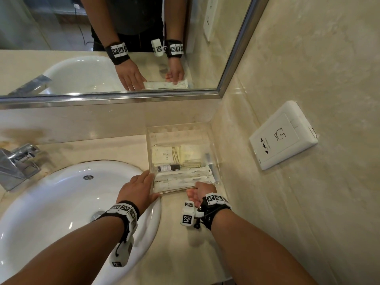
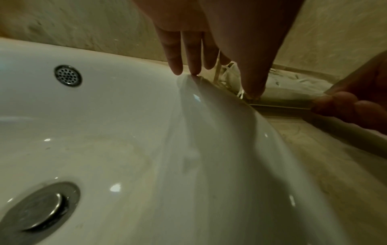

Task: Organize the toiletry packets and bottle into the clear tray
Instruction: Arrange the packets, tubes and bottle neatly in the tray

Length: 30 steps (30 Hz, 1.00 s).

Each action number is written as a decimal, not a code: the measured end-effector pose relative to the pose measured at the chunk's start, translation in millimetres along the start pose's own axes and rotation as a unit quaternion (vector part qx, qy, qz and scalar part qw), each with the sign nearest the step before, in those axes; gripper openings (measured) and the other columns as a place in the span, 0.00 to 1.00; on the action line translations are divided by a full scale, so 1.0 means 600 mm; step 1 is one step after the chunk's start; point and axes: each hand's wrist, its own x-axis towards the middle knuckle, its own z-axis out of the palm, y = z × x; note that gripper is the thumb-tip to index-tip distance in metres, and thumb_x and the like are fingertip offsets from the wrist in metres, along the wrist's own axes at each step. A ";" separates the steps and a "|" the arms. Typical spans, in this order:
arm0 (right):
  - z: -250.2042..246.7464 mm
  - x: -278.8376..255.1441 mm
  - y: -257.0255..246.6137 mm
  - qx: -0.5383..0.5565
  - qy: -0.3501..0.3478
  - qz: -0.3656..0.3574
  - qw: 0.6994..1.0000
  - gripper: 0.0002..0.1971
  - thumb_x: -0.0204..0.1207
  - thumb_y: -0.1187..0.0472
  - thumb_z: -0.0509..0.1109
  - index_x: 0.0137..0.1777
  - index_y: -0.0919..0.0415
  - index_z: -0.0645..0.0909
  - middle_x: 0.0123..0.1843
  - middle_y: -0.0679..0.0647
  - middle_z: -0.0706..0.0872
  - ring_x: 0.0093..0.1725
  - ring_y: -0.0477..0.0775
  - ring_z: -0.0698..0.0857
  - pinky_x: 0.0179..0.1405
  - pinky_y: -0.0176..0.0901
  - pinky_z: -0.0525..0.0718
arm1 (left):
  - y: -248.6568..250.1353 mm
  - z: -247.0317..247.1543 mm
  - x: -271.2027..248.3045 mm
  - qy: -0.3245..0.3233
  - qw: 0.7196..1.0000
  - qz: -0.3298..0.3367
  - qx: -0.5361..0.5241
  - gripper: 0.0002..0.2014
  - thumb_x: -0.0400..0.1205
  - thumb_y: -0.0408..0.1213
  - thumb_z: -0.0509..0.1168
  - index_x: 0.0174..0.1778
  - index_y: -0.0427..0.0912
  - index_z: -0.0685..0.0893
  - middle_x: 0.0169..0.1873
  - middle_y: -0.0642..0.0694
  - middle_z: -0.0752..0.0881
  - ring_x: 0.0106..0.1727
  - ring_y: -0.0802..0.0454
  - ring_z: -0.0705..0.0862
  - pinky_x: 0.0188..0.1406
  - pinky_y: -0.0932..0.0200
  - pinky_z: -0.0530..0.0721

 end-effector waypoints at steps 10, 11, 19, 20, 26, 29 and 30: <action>0.010 -0.001 -0.018 0.002 -0.001 -0.013 1.000 0.12 0.89 0.61 0.61 0.44 0.62 0.78 0.39 0.60 0.90 0.31 0.53 0.85 0.27 0.41 0.83 | 0.005 -0.020 0.014 0.013 0.999 -0.038 -0.018 0.28 0.76 0.62 0.68 0.65 0.51 0.72 0.63 0.52 0.82 0.64 0.49 0.78 0.52 0.54 0.81; 0.011 0.000 -0.018 -0.001 0.000 -0.015 1.000 0.12 0.89 0.60 0.61 0.44 0.62 0.79 0.39 0.60 0.91 0.31 0.52 0.86 0.27 0.41 0.84 | 0.004 -0.019 0.015 0.012 0.999 -0.037 -0.018 0.28 0.76 0.63 0.68 0.66 0.50 0.72 0.64 0.52 0.82 0.65 0.49 0.78 0.53 0.54 0.81; 0.017 0.004 -0.025 0.009 0.004 -0.017 1.000 0.11 0.88 0.61 0.62 0.47 0.66 0.81 0.39 0.61 0.92 0.28 0.52 0.85 0.21 0.38 0.82 | 0.007 -0.026 0.024 0.011 0.999 -0.033 -0.022 0.32 0.77 0.59 0.68 0.75 0.54 0.67 0.72 0.53 0.76 0.67 0.49 0.78 0.56 0.53 0.82; 0.019 0.005 -0.026 0.011 0.005 -0.016 1.000 0.11 0.88 0.61 0.62 0.48 0.67 0.81 0.39 0.61 0.92 0.28 0.52 0.85 0.20 0.37 0.81 | 0.007 -0.027 0.026 0.010 0.999 -0.035 -0.022 0.35 0.78 0.59 0.68 0.78 0.54 0.64 0.73 0.53 0.75 0.69 0.48 0.78 0.57 0.53 0.82; 0.020 0.012 -0.025 0.010 0.011 -0.020 1.000 0.12 0.88 0.60 0.63 0.46 0.66 0.81 0.38 0.60 0.92 0.29 0.52 0.86 0.24 0.39 0.83 | 0.000 -0.026 0.030 -0.005 1.000 -0.025 -0.012 0.36 0.79 0.62 0.64 0.81 0.59 0.59 0.74 0.54 0.75 0.72 0.50 0.74 0.60 0.52 0.81; 0.024 0.015 -0.029 0.007 0.018 -0.018 1.000 0.12 0.88 0.59 0.63 0.46 0.66 0.82 0.37 0.59 0.92 0.29 0.52 0.86 0.25 0.39 0.84 | 0.001 -0.028 0.033 -0.004 0.999 -0.030 -0.020 0.35 0.80 0.61 0.64 0.81 0.60 0.60 0.75 0.55 0.74 0.72 0.50 0.74 0.60 0.52 0.81; 0.026 0.015 -0.031 0.011 0.018 -0.018 1.000 0.13 0.88 0.59 0.63 0.47 0.66 0.82 0.36 0.59 0.92 0.29 0.52 0.86 0.24 0.39 0.84 | 0.001 -0.028 0.035 0.000 0.999 -0.033 -0.023 0.34 0.80 0.60 0.64 0.81 0.60 0.61 0.75 0.55 0.74 0.72 0.50 0.74 0.60 0.52 0.82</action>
